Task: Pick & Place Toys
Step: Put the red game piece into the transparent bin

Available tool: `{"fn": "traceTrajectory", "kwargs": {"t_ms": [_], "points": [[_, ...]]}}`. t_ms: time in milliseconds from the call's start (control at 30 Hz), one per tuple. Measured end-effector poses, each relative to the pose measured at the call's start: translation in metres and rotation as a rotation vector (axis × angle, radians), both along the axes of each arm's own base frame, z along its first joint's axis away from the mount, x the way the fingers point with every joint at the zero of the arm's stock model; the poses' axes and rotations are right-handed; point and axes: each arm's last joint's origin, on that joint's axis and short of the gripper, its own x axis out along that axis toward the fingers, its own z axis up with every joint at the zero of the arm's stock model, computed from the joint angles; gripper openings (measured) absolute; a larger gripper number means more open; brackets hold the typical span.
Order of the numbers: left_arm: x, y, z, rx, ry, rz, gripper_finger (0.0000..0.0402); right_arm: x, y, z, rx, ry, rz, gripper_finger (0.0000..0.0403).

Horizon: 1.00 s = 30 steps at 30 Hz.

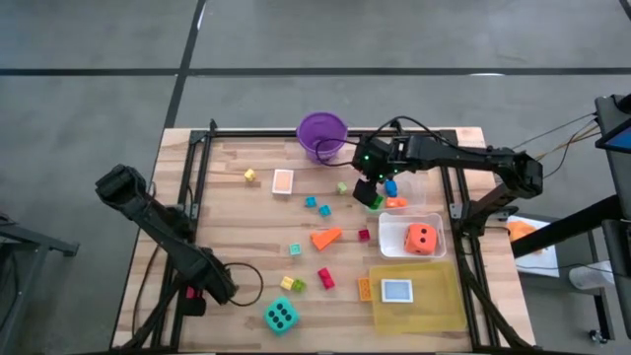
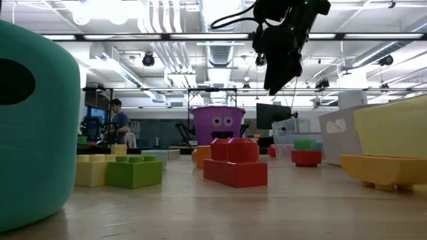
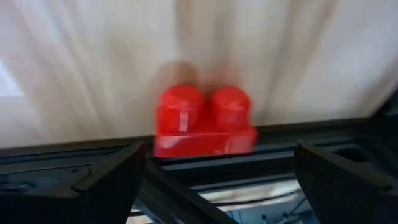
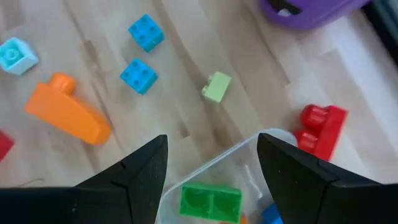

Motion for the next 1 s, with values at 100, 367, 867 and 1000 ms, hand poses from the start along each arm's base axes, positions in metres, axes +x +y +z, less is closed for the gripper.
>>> {"fn": "traceTrajectory", "kwargs": {"t_ms": [100,367,867,1000], "points": [[-0.004,0.004,-0.006,0.039,0.008,0.012,0.0393,0.001,0.002,0.000,-0.015,0.003,-0.010,0.0244],[-0.006,0.006,-0.009,-0.007,-0.012,-0.112,0.0393,0.002,0.008,0.000,-0.009,0.001,-0.001,0.0244],[-0.013,0.006,-0.021,-0.016,-0.017,-0.110,0.0393,0.003,0.010,0.000,-0.015,0.005,0.008,0.0244],[-0.013,0.003,-0.021,-0.030,-0.037,-0.120,0.0393,0.003,0.010,0.000,-0.015,0.005,0.009,0.0244]]}}
